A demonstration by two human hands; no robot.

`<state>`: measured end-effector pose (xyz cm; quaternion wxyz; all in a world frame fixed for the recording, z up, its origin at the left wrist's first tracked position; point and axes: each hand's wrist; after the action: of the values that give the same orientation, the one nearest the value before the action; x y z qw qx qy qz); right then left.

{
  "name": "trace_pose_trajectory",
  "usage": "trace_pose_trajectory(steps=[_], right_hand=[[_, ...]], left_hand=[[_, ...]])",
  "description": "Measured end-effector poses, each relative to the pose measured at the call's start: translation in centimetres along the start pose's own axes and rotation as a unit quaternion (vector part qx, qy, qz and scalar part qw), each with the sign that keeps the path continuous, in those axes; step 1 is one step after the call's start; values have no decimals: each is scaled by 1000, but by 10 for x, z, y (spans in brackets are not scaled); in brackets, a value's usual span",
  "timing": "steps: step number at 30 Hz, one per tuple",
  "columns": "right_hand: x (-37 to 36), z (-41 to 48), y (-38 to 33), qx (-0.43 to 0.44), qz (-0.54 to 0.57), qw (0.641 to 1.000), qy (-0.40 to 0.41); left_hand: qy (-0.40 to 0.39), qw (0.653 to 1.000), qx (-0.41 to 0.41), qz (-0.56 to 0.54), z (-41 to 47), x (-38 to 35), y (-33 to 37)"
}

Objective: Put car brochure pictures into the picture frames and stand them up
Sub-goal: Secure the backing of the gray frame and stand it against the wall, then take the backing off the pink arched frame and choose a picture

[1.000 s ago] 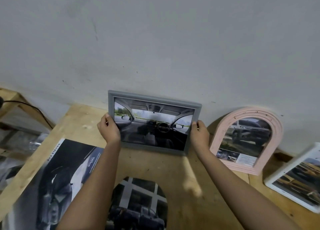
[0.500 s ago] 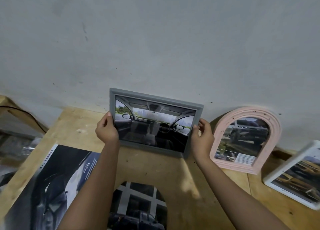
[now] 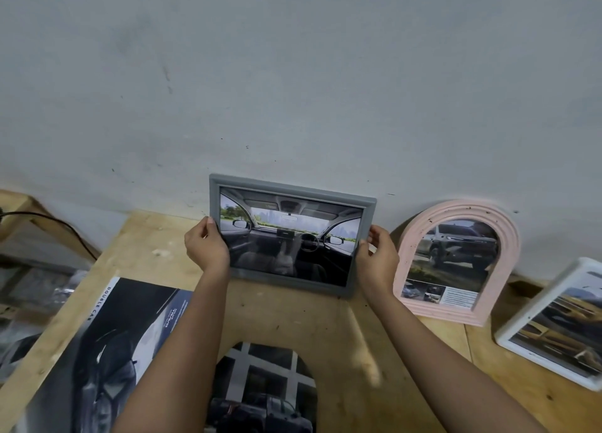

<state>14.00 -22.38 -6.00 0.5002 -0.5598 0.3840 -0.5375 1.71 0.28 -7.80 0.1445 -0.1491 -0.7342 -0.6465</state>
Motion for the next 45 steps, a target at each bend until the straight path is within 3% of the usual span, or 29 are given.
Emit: trace_pose_trajectory(steps=[5, 10, 15, 18, 22, 30, 39, 45], right_hand=[[8, -8, -7, -13, 12, 999, -28], [38, -22, -10, 34, 50, 998, -20], [97, -17, 6, 112, 37, 992, 54], [138, 0, 17, 129, 25, 982, 135], [179, 28, 28, 82, 45, 977, 192], [199, 77, 29, -12, -5, 995, 101], [210, 52, 29, 20, 33, 993, 116], [233, 12, 14, 33, 68, 994, 80]], left_hand=[[21, 999, -32, -18, -23, 3, 20], [-44, 990, -115, -73, -83, -14, 36], [-161, 966, -192, -72, -167, -47, 41], [-262, 929, -258, -48, -213, -68, 39], [-282, 911, -300, 11, -245, -92, 42], [-322, 907, -267, 55, -247, -125, 61], [-311, 925, -213, 46, -258, -106, 66], [-296, 932, -207, 30, -275, -70, 62]])
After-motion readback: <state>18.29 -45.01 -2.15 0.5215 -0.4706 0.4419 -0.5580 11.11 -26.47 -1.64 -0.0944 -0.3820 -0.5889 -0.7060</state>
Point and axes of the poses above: each hand's wrist, its own z-axis towards the middle knuckle, its own x-axis out of the back of the hand, y = z × x, and after that the axes turned 12 degrees about z, right-handed
